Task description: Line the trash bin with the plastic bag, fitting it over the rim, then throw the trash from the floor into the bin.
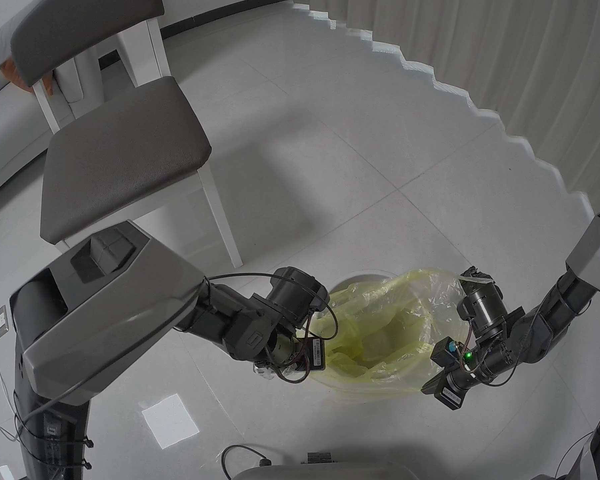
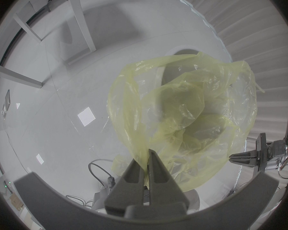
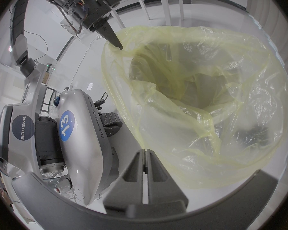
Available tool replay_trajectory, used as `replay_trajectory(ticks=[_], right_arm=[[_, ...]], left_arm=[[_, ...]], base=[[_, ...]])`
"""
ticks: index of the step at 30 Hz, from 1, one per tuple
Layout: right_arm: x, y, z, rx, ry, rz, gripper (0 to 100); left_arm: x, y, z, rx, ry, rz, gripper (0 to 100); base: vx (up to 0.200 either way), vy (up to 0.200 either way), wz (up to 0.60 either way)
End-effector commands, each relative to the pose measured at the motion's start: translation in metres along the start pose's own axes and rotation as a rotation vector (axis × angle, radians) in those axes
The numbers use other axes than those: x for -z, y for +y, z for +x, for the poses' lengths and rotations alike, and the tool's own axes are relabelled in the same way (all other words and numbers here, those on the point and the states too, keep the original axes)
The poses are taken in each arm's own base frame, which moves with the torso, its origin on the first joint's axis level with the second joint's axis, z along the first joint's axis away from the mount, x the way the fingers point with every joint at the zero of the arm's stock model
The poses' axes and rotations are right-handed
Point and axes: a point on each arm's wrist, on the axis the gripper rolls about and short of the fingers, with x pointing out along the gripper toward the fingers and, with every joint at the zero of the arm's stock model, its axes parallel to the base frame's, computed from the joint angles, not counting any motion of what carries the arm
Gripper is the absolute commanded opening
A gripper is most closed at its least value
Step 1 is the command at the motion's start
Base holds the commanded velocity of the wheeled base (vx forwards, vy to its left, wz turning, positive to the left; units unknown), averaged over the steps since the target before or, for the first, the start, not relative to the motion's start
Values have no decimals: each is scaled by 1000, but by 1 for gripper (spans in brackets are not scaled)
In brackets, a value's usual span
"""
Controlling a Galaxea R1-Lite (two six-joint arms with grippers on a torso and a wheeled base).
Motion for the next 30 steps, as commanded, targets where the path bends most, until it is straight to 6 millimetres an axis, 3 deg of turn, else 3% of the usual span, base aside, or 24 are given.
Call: replay_trajectory(ticks=[1, 9, 17, 26, 30], right_arm=[[3, 4, 1, -13, 14, -6, 0], [7, 9, 1, -25, 28, -15, 0], [6, 7, 1, -22, 23, -7, 0], [5, 6, 1, -16, 15, -7, 0], [4, 5, 1, -18, 10, -7, 0]], left_arm=[[0, -1, -7, 6, -7, 0, 0], [11, 2, -13, 0, 13, 11, 0], [7, -2, -13, 36, -37, 6, 0], [4, -1, -11, 13, -75, -20, 0], [4, 1, -10, 4, -74, -30, 0]], base=[[0, 0, 0], [0, 0, 0], [0, 0, 0], [-200, 0, 0], [0, 0, 0]])
